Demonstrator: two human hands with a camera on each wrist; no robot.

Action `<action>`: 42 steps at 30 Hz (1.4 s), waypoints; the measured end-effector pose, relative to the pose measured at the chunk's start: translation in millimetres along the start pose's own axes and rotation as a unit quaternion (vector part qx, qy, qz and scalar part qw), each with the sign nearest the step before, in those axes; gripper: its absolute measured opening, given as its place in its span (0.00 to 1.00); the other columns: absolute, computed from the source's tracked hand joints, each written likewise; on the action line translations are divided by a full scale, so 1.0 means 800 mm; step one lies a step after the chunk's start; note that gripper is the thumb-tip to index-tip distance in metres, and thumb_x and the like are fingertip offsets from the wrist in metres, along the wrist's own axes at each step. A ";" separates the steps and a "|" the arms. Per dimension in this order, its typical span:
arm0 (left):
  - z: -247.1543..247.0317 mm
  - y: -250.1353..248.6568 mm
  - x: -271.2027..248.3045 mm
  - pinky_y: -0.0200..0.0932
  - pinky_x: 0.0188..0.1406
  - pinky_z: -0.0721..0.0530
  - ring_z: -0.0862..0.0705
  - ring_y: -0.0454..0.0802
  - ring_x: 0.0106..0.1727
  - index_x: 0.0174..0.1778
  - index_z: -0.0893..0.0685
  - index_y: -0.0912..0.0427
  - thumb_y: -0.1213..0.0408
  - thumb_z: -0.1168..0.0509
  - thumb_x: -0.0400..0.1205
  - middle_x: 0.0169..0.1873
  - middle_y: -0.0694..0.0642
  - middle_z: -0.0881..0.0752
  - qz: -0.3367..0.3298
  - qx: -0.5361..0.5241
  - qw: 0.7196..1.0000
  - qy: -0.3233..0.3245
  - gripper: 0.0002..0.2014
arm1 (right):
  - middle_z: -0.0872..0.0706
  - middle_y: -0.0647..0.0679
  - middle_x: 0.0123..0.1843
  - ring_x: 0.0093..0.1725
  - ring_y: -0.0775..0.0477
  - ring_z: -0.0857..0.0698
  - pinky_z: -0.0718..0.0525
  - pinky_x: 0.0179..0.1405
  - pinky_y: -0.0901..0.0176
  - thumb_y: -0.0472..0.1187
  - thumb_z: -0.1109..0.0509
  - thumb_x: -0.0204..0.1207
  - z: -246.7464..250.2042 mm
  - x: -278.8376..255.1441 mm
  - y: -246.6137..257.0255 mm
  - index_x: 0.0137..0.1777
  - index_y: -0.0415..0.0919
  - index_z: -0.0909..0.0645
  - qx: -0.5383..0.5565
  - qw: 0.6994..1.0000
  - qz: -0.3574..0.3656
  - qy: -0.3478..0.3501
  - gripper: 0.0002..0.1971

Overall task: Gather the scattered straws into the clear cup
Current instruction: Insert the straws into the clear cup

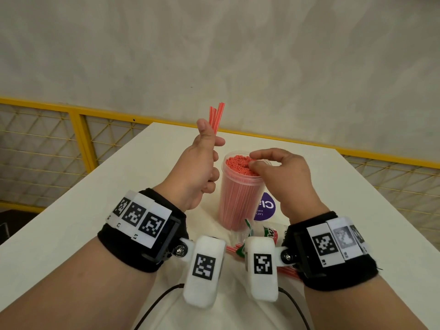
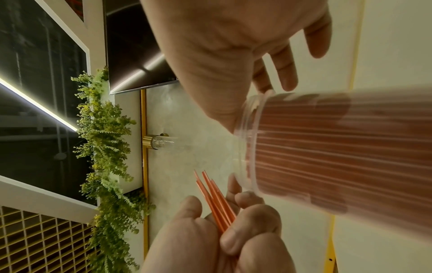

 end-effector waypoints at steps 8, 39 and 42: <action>-0.005 -0.002 0.000 0.32 0.14 0.42 0.38 0.41 0.20 0.43 0.19 0.54 0.39 0.48 0.85 0.30 0.47 0.27 0.008 -0.010 0.999 0.040 0.23 | 0.16 0.56 0.59 0.60 0.50 0.17 0.18 0.60 0.50 0.48 0.28 0.76 0.003 -0.003 0.008 0.49 0.57 0.18 -0.004 1.000 0.002 -0.002 0.04; -0.020 -0.050 -0.022 0.45 0.32 0.18 0.15 0.48 0.31 0.42 0.17 0.58 0.29 0.59 0.74 0.29 0.49 0.15 -0.134 0.231 0.963 0.018 0.38 | 0.11 0.43 0.34 0.30 0.49 0.13 0.11 0.35 0.52 0.37 0.35 0.83 0.014 -0.037 0.095 0.56 0.55 0.26 0.144 0.973 0.178 0.003 0.10; -0.017 -0.051 -0.018 0.46 0.49 0.22 0.18 0.47 0.52 0.52 0.21 0.52 0.32 0.53 0.79 0.49 0.47 0.19 -0.176 0.383 0.907 -0.016 0.29 | 0.12 0.47 0.32 0.27 0.53 0.14 0.13 0.30 0.55 0.36 0.37 0.82 0.043 -0.027 0.087 0.54 0.57 0.27 0.130 0.971 0.185 -0.074 0.11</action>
Point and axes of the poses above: each hand's wrist, its own x-axis towards the middle knuckle, its own z-axis out of the back of the hand, y = z × x, the point moved 8 cm from there along x, towards the middle knuckle
